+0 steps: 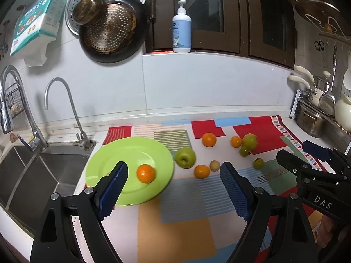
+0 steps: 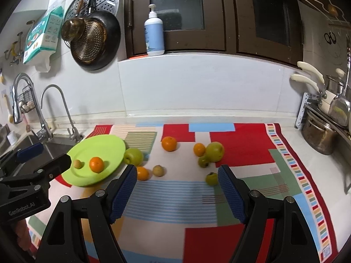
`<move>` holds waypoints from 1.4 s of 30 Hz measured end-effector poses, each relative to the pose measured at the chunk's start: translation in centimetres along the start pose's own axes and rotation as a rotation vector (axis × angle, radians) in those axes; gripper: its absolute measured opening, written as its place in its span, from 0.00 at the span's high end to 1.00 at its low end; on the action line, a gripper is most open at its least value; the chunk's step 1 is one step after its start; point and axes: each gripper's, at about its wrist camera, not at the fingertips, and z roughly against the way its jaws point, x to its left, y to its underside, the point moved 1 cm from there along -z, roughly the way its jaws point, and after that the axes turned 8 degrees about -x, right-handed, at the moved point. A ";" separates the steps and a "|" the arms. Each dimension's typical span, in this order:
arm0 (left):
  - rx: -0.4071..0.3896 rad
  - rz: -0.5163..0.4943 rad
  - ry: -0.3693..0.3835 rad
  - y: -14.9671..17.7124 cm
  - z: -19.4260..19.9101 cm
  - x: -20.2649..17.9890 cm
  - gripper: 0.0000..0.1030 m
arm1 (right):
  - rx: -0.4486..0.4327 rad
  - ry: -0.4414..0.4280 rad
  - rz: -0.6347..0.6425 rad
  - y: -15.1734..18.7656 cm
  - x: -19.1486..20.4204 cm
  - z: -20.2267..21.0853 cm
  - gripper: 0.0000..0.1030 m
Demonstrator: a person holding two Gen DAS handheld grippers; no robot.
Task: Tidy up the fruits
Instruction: 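Withdraw both tools from the plate toward the remaining fruits, then grasp the green tomato with the right tool while the left tool grasps an orange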
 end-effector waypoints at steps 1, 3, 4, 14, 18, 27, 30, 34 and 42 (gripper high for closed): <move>0.003 -0.002 0.000 0.0 -0.3 -0.4 0.16 | -0.001 0.000 -0.001 0.0 -0.4 0.0 0.26; 0.010 -0.007 0.001 0.0 -0.8 -1.0 0.16 | 0.001 0.002 0.000 0.0 -1.1 -0.3 0.26; 0.014 -0.010 0.002 0.0 -1.1 -1.2 0.16 | 0.003 0.003 0.000 0.0 -1.4 -0.5 0.26; 0.067 -0.054 0.011 0.3 -5.1 -3.2 0.16 | 0.054 0.024 -0.006 0.9 -4.0 -3.5 0.26; 0.100 -0.061 0.005 0.8 -6.8 -3.5 0.16 | 0.083 0.029 -0.024 1.5 -4.8 -5.0 0.26; 0.176 -0.064 0.012 2.5 -10.6 -3.9 0.17 | 0.164 0.025 -0.040 3.4 -5.8 -8.4 0.26; 0.201 -0.063 0.015 3.0 -11.9 -4.1 0.19 | 0.193 0.028 -0.045 3.9 -6.1 -9.6 0.26; 0.236 -0.057 0.023 3.8 -13.4 -4.2 0.23 | 0.222 0.029 -0.049 4.4 -6.4 -10.9 0.26; 0.283 -0.046 0.051 4.7 -15.8 -4.6 0.33 | 0.269 0.023 -0.054 5.4 -6.5 -13.1 0.29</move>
